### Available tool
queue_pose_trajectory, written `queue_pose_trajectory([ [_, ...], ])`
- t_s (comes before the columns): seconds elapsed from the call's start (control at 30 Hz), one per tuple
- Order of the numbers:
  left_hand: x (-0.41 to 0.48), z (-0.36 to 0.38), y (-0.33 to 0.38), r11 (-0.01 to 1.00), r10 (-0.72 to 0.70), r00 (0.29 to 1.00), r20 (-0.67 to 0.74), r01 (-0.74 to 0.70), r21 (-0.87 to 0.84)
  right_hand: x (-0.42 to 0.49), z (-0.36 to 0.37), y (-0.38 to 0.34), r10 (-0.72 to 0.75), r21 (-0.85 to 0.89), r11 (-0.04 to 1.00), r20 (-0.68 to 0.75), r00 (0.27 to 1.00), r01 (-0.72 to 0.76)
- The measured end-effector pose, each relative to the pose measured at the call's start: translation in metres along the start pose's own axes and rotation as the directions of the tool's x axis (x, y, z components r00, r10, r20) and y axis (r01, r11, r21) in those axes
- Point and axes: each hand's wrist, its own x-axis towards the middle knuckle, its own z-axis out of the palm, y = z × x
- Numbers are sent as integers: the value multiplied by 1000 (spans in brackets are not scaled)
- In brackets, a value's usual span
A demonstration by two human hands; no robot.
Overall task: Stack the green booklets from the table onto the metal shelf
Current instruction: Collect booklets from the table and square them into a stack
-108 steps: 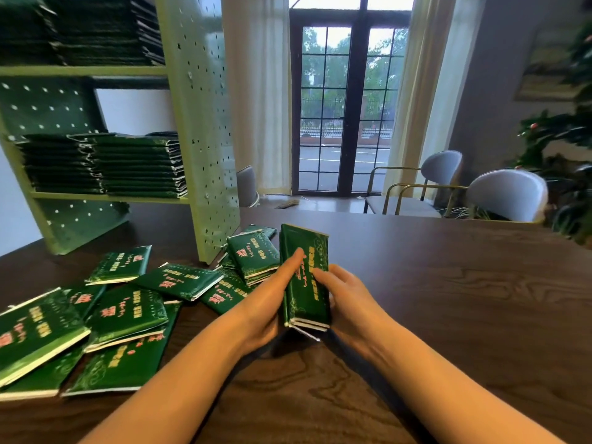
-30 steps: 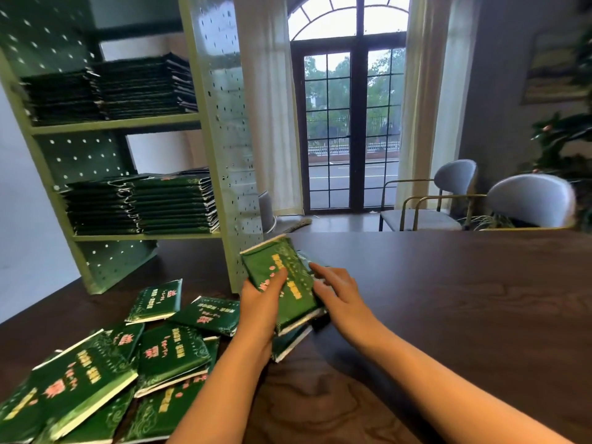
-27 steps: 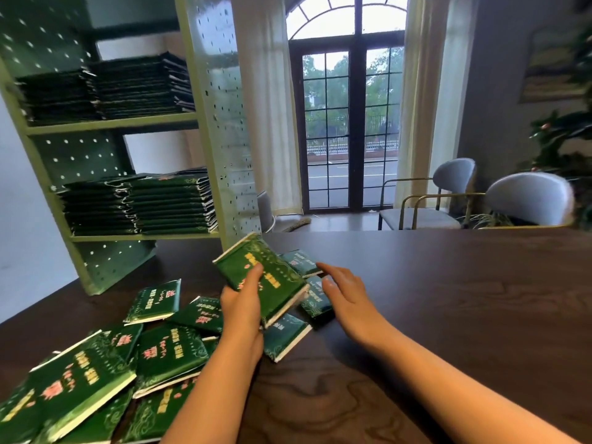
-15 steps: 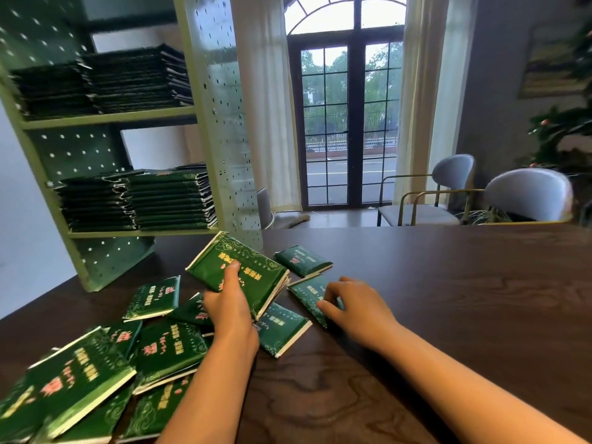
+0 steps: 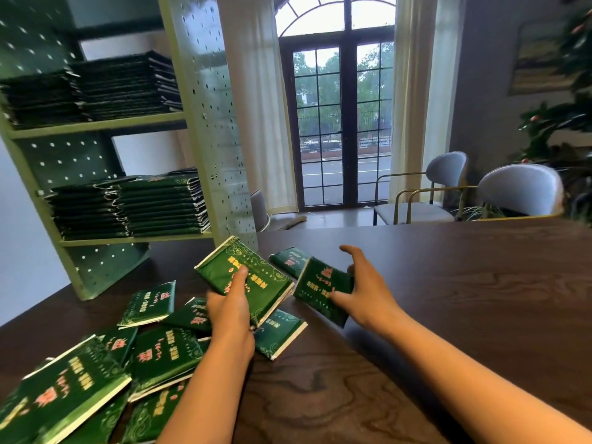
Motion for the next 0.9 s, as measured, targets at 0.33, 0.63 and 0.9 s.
queue_pose_trajectory([
  [0.33,-6,4,-3,978,-32,978,205,-11,207,3,-6,-9,159,798,596,-229,960,91],
  [0.63,-16,4,0,953,-75,945,319,-26,302,10,-14,-3,325,904,402,-291,900,147],
  [0.9,-25,6,3,926,-224,856,467,38,375,-2,-6,-15,4,619,775,-203,979,125],
])
